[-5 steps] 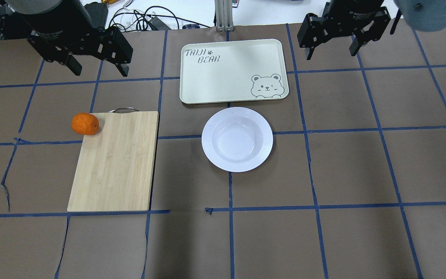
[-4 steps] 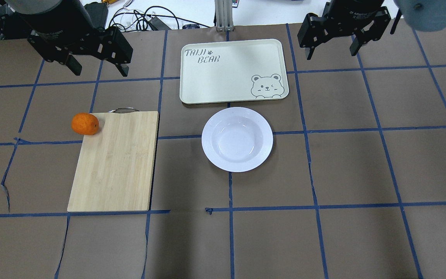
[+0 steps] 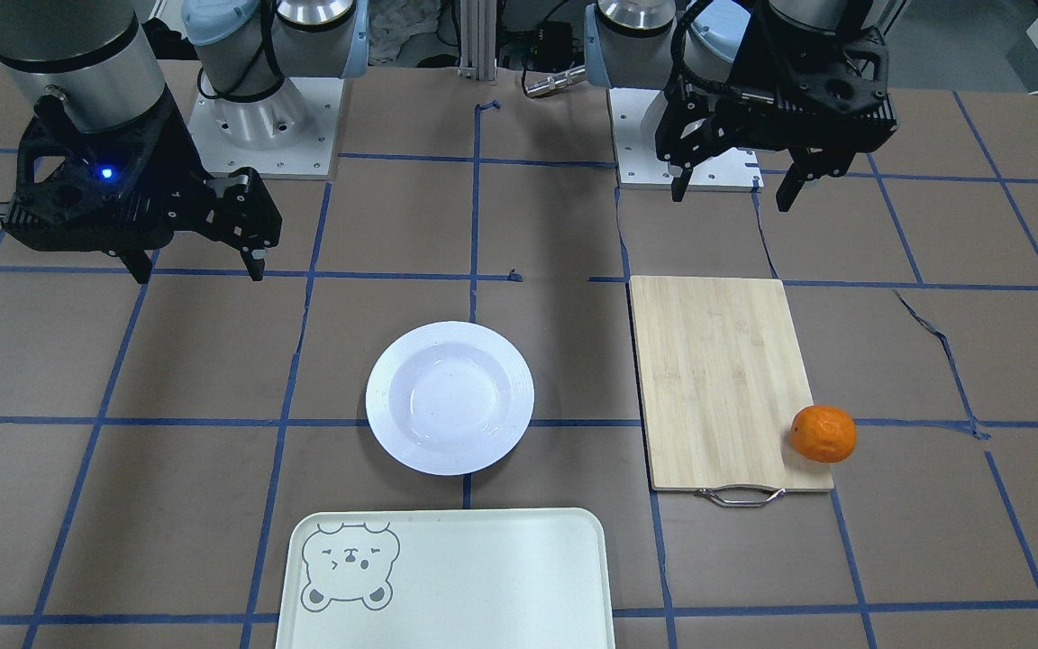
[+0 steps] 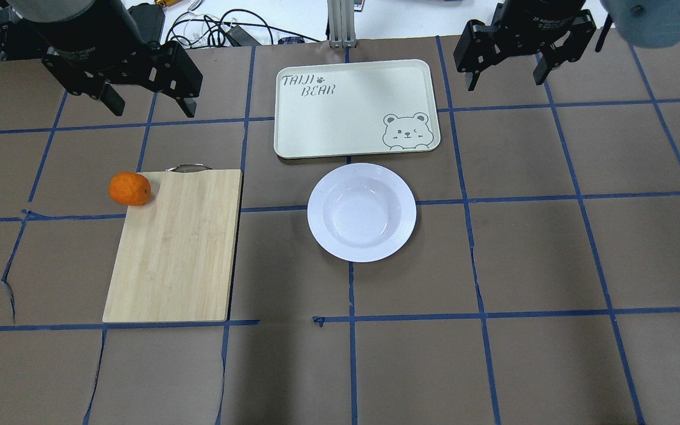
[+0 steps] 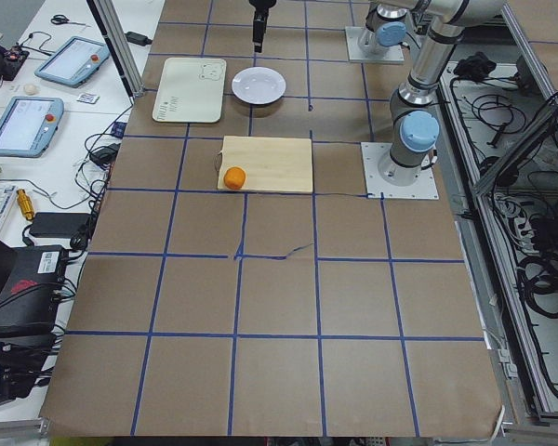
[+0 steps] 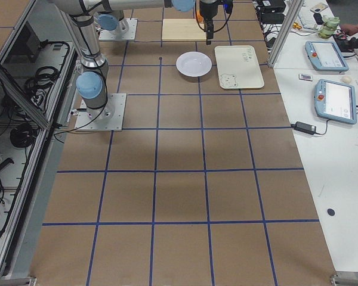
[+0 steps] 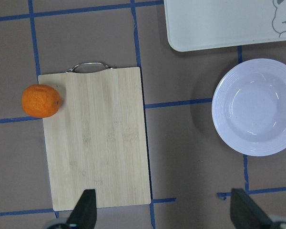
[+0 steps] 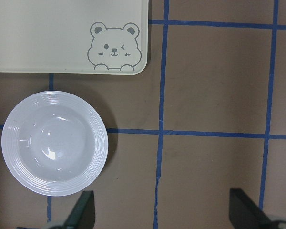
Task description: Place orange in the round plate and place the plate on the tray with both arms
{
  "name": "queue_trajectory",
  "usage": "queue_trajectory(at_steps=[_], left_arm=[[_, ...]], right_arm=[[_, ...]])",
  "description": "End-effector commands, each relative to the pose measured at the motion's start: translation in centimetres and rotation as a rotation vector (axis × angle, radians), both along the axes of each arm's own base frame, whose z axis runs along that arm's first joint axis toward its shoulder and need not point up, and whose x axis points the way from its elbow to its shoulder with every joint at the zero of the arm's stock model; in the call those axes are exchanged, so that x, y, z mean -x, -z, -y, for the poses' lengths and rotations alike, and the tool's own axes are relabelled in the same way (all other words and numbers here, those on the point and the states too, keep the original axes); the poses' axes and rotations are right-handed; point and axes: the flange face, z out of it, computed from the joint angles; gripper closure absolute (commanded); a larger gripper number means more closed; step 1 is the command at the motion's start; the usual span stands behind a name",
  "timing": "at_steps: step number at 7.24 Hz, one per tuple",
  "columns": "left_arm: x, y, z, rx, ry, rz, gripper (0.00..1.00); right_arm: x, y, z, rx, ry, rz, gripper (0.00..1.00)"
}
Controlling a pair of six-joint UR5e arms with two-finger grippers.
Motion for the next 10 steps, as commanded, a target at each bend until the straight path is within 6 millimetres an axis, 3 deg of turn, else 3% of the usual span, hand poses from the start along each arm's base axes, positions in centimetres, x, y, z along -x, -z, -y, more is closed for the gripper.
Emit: queue_trajectory(at_steps=[1,5,7,9,10], left_arm=[[0.0,0.1,0.0,-0.003,0.004,0.0,0.0],[-0.4,0.4,0.4,-0.012,0.001,0.004,0.0],[-1.7,1.8,2.0,-0.032,-0.023,0.007,0.0],[-1.9,4.4,4.3,-0.061,-0.027,0.008,0.0],[-1.9,4.2,4.4,-0.058,-0.03,0.007,0.0]], right_arm=[[0.0,0.0,0.0,0.0,0.0,0.0,0.0],[-0.1,0.0,0.0,0.003,-0.002,0.002,0.0],[-0.1,0.0,0.0,0.003,-0.002,0.002,0.0],[-0.1,0.0,0.0,0.003,-0.002,0.003,0.0],[-0.1,0.0,0.0,0.0,-0.002,0.003,0.0]])
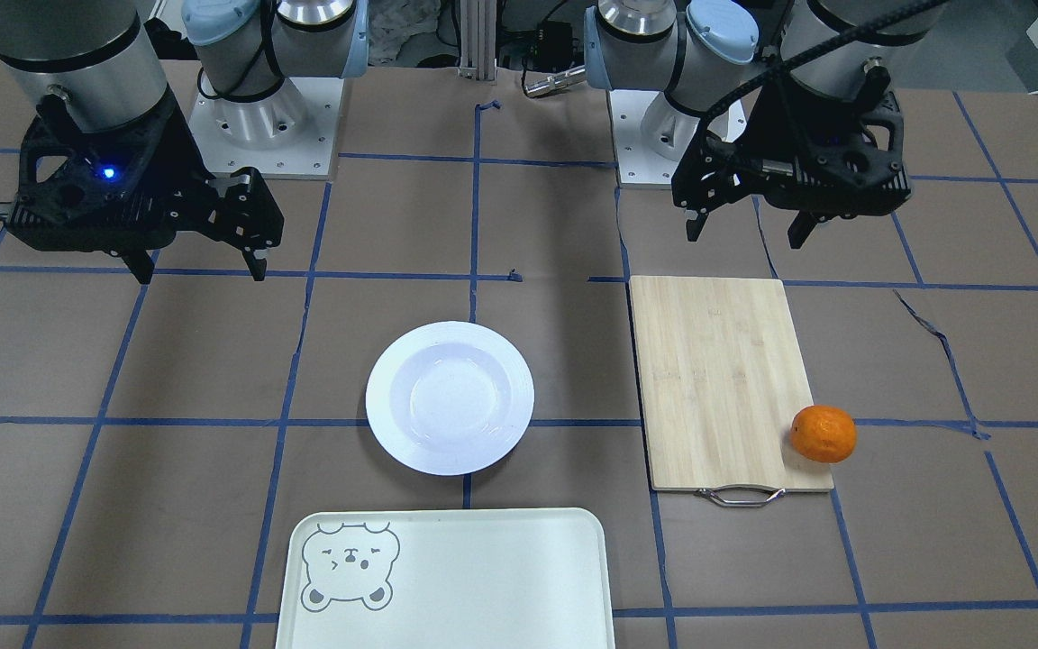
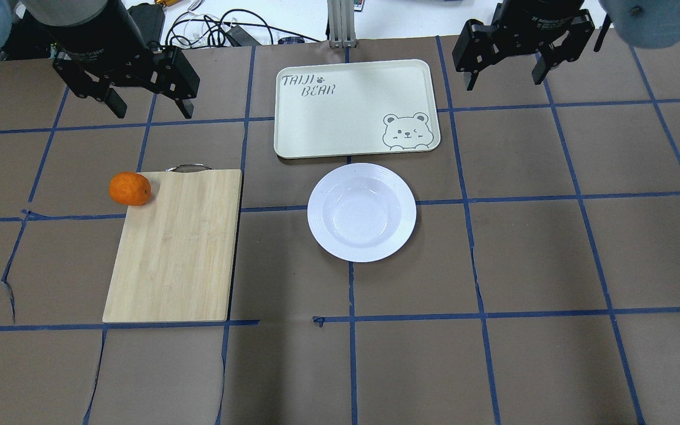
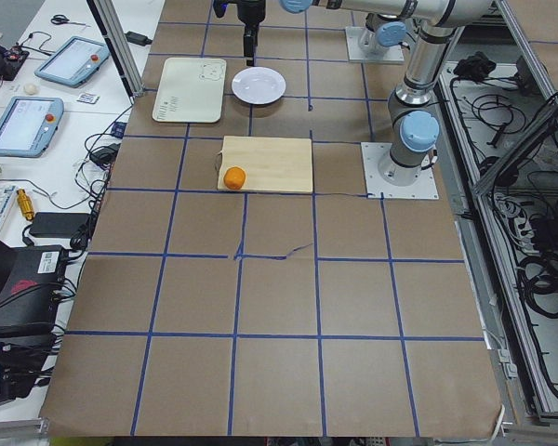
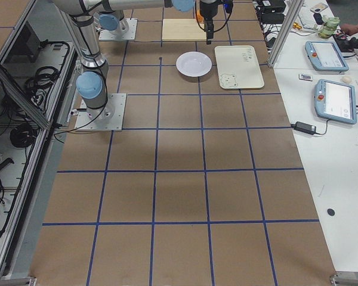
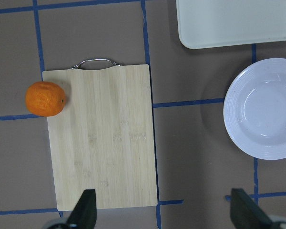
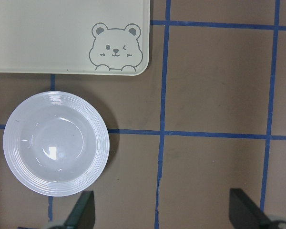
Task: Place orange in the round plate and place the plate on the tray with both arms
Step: 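Lower the left gripper onto the orange on the cutting board and grasp it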
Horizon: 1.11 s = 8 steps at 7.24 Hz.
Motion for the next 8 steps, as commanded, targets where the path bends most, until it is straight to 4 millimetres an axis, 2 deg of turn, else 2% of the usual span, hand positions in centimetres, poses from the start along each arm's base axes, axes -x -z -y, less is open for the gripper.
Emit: queue_trajectory(at_steps=[1,2,3,4,5,6,8], left_arm=[[-0.1,0.6,0.5,-0.008,-0.005,0.0,0.0],[-0.2,1.6,1.0,-0.022,-0.002,0.0,0.0],[-1.1,5.6,2.9,-0.084,-0.015,0.005,0.0],[-3.4,10.4,4.8,-0.096,-0.035,0.004,0.0],[-7.4,14.0,5.9,-0.111,-0.058,-0.004,0.0],[-11.4,17.3,7.4,-0.125,-0.001,0.018,0.0],[-17.4,22.9,9.6,-0.103,0.127,0.073,0.0]], right_arm=[[-0.1,0.0,0.0,0.0,0.0,0.0,0.0],[-0.1,0.0,0.0,0.0,-0.001,0.0,0.0],[-0.1,0.0,0.0,-0.002,0.0,0.0,0.0],[-0.1,0.0,0.0,-0.002,0.0,0.0,0.0],[-0.1,0.0,0.0,-0.002,-0.001,0.0,0.0],[0.0,0.1,0.0,-0.003,0.0,0.0,0.0],[0.1,0.1,0.0,-0.005,0.002,0.0,0.0]])
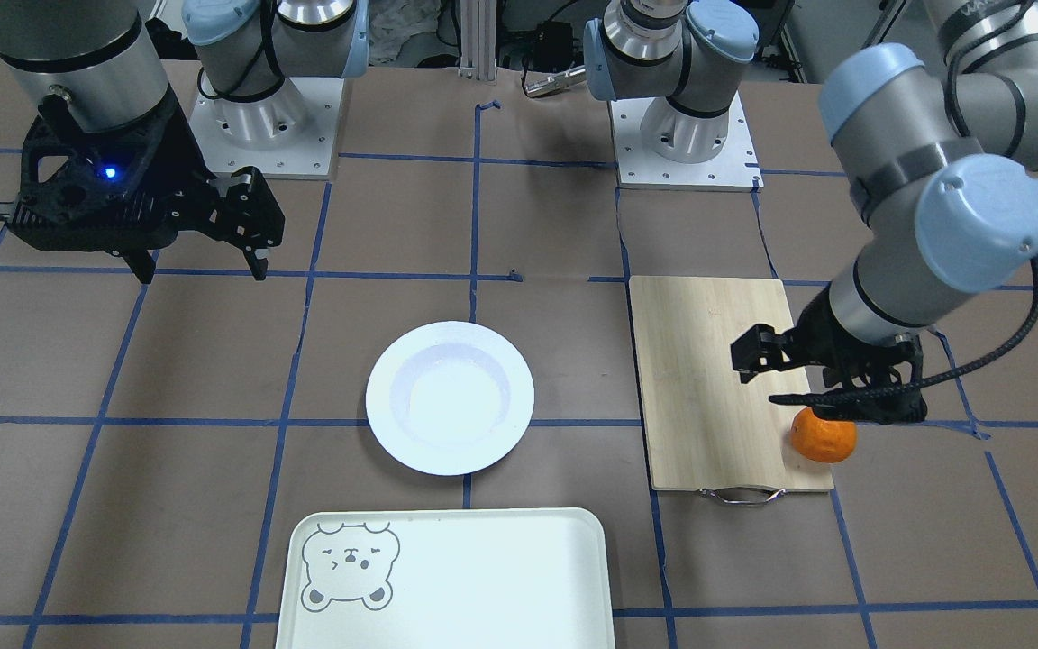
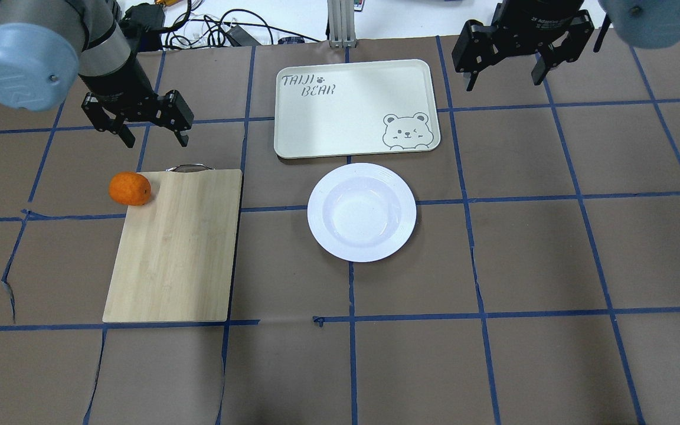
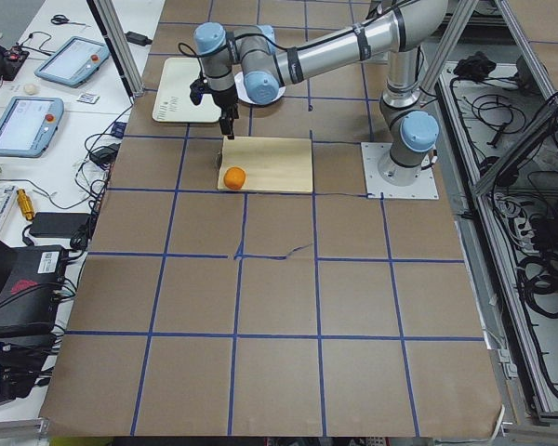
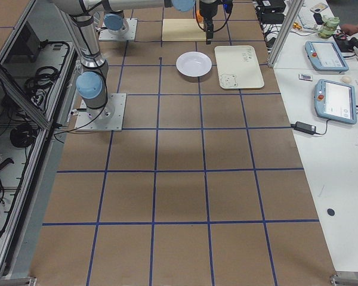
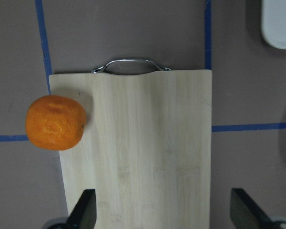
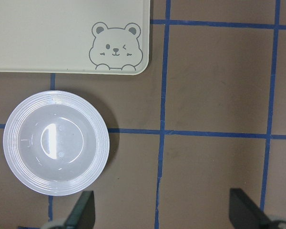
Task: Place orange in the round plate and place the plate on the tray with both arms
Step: 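Lower the left gripper onto the orange on the cutting board and grasp it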
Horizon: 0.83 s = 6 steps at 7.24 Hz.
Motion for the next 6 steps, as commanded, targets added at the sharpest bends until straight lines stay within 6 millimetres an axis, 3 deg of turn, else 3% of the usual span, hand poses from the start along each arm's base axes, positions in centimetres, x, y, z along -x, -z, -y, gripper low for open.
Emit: queue_trajectory(at_steps=[1,4,6], left_arm=[[-5.7,6.3,1.9,0.028,0.069,0.024,0.0],[-6.6,11.9,2.3,-0.046,0.065,0.025,0.0],[-6.4,13.1,1.8,-0.096,0.069,0.007,0.01]], right_arm=[[0.1,0.0,0.0,0.0,0.001,0.0,0.0],[0.0,0.0,0.0,0.0,0.0,0.0,0.0],[-0.1,0.1,0.0,-0.002,-0.002,0.0,0.0]])
